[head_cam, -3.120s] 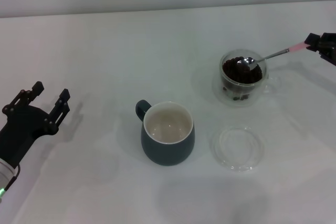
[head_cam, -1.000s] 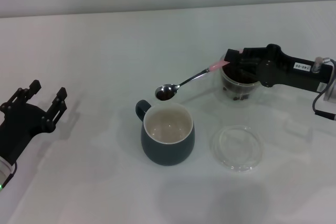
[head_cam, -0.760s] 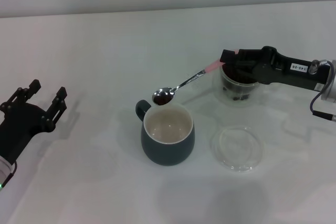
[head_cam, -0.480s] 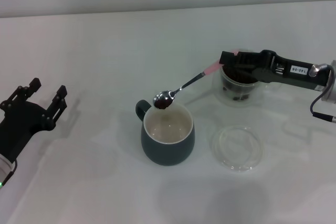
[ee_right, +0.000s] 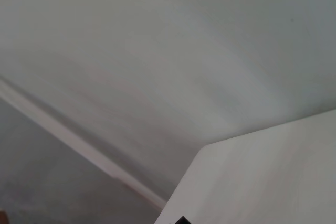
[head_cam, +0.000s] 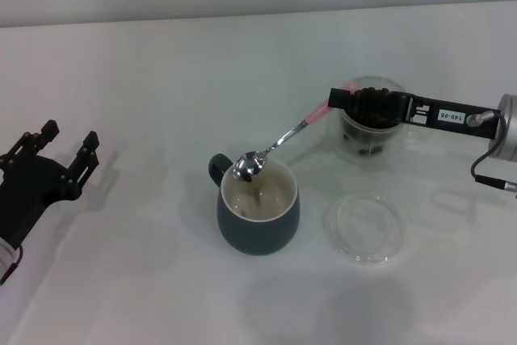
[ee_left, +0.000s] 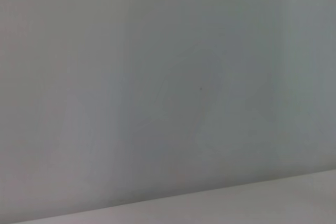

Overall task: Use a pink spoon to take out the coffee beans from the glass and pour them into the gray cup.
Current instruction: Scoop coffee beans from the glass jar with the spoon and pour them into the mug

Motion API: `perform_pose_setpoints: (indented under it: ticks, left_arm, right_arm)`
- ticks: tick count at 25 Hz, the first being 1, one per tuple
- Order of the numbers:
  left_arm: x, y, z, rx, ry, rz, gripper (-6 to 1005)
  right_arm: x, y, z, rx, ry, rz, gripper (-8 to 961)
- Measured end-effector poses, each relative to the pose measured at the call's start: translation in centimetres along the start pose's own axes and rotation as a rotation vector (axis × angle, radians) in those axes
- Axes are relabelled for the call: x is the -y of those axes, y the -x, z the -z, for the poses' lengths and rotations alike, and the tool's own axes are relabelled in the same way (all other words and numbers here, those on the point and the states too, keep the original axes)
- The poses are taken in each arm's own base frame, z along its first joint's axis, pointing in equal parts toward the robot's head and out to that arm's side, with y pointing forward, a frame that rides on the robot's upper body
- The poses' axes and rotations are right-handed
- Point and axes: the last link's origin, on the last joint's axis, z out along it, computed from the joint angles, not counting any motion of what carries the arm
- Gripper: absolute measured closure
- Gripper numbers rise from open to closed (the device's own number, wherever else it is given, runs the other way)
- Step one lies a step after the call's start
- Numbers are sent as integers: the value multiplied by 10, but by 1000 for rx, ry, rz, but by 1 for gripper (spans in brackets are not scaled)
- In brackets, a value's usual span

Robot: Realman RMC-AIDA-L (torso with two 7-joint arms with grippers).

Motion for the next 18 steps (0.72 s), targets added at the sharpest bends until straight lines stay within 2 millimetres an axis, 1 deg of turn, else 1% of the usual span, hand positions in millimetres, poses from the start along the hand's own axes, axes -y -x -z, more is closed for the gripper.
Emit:
perform_pose_setpoints:
  ticks: [5, 11, 14, 18]
  left_arm:
    - [0, -1, -1, -2, -1, 0, 384]
    - [2, -2, -2, -7, -7, 0, 384]
    - [2, -3, -4, -6, -5, -2, 384]
    - [3, -3, -5, -2, -10, -2, 384]
  right_arm:
    - [-3, 1, -1, -4, 17, 48, 805]
    - [-6, 3, 1, 16, 36, 56, 805]
    - [-8, 4, 3, 28, 50, 41, 805]
    - [-7, 3, 11, 56, 50, -9, 806]
